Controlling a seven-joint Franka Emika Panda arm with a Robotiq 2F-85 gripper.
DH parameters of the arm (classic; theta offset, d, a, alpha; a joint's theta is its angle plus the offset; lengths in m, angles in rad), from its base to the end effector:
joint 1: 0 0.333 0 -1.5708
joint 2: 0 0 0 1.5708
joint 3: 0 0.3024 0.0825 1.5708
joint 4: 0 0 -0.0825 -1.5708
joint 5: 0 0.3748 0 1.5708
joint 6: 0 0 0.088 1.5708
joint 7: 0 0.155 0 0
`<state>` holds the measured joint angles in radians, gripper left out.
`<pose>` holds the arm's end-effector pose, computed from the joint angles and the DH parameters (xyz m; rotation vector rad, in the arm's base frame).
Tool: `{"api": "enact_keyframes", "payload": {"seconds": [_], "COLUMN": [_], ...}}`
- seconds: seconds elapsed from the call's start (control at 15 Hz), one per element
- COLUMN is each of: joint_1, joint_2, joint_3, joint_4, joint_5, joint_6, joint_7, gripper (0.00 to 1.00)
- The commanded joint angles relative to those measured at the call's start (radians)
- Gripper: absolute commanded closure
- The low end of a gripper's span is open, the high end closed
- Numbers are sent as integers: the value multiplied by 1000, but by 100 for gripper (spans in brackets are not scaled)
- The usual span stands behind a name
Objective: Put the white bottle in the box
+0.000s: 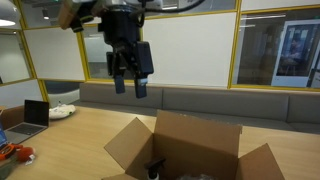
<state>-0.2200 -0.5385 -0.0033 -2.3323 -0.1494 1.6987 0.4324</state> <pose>0.3588 -0.1033 0.4713 2.8383 -0.9233 -0.1184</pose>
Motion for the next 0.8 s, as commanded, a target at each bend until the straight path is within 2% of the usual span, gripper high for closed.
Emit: {"api": "enact_keyframes", "payload": {"seconds": [0.0,0.2,0.33,0.73], "joint_1": [41,87,121,183], "joint_2": [-110,-193,-256,-358], "joint_3": [10,-2,-22,-86], "joint_4": [-3,-39,-86,-166], "joint_5": [-13,20,61,194], "joint_6": [-108,-126,-94,-63], "joint_7": [-76,-162,-230,-417], "gripper": [0,0,0,0]}}
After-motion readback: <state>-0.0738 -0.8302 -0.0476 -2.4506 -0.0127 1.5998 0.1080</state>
